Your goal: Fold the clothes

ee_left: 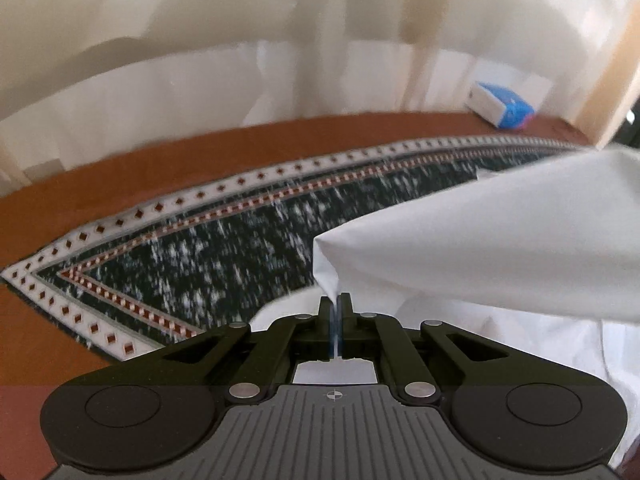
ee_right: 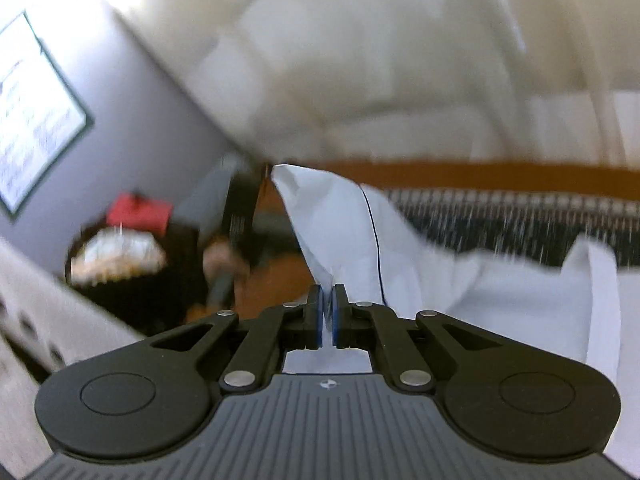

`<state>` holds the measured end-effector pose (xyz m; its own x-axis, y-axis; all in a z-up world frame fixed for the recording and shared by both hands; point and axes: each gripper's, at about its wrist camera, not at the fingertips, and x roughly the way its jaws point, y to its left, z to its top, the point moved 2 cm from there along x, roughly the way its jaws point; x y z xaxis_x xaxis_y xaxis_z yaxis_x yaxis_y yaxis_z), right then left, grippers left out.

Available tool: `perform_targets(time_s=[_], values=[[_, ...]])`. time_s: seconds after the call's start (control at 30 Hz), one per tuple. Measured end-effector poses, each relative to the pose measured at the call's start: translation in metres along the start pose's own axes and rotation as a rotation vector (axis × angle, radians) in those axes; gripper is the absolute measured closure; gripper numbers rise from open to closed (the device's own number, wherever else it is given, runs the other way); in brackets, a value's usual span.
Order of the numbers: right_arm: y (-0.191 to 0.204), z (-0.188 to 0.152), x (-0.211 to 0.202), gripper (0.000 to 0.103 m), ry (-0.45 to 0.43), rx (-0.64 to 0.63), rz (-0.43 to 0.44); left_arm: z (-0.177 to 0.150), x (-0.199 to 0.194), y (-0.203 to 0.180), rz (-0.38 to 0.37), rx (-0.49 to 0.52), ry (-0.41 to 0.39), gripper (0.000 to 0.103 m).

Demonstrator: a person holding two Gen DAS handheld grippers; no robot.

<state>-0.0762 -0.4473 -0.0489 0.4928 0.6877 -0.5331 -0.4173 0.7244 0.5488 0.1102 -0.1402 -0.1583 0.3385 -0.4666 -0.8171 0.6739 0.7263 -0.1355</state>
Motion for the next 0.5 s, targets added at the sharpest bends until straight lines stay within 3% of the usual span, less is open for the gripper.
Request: perform_targets(time_s=[0.17,0.23,0.33,0.5], values=[[0.023,-0.045,-0.005,0.098,0.132,-0.038,0.016,-0.023,0.002,-0.006,0.026,0.04,0.058,0.101],[0.029,-0.063,0.001,0.098,0.186,-0.062,0.018,-0.032,0.001,-0.008,0.04,0.046,0.078,0.077],[0.034,-0.087,0.012,0.098,0.258,-0.098,0.001,-0.043,-0.004,-0.005,0.068,0.032,0.096,0.054],[0.026,-0.116,0.037,0.094,0.347,-0.107,-0.02,-0.054,-0.02,0.01,0.075,-0.057,0.092,0.049]])
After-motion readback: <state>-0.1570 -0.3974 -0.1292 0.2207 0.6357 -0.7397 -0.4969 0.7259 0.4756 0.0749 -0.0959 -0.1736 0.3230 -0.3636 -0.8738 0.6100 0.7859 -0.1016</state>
